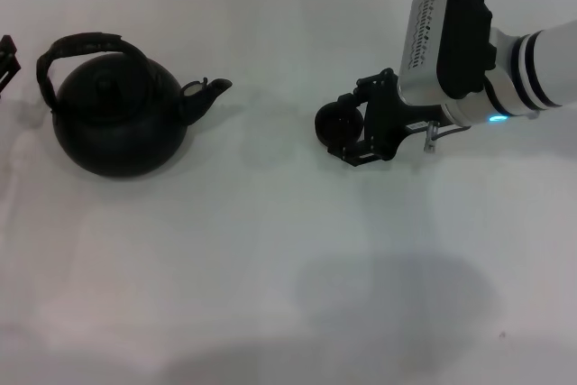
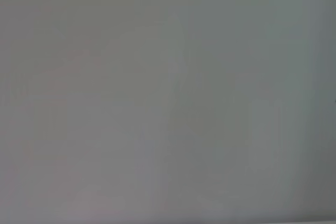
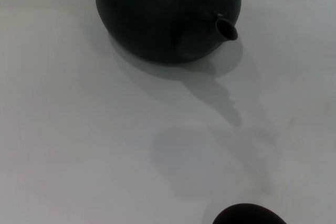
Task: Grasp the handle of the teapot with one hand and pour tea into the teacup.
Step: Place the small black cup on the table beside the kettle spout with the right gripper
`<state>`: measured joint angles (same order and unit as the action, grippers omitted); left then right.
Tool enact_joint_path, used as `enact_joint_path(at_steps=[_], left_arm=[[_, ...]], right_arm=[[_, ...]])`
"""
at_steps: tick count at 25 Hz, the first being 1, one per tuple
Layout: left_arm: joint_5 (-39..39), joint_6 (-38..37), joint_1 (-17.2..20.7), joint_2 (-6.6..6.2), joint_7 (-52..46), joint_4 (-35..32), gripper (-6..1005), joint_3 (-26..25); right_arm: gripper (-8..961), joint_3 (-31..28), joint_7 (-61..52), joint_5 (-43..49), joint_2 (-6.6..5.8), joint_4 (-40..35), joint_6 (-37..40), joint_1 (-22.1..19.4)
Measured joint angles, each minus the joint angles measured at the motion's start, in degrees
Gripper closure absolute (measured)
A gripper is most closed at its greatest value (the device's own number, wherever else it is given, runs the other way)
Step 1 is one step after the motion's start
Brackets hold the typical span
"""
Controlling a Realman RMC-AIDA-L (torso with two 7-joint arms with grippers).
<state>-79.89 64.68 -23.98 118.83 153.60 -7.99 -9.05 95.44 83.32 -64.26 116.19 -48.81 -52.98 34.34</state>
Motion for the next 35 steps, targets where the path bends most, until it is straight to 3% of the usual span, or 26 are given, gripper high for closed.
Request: enact_joint_path(at_steps=[35], left_arm=[[0.0,0.0,0.0,0.09,0.2,0.1,120,0.0]], right_arm=[[211,0.5,0.3,-0.2,-0.11,0.6,0.3,-0.3]])
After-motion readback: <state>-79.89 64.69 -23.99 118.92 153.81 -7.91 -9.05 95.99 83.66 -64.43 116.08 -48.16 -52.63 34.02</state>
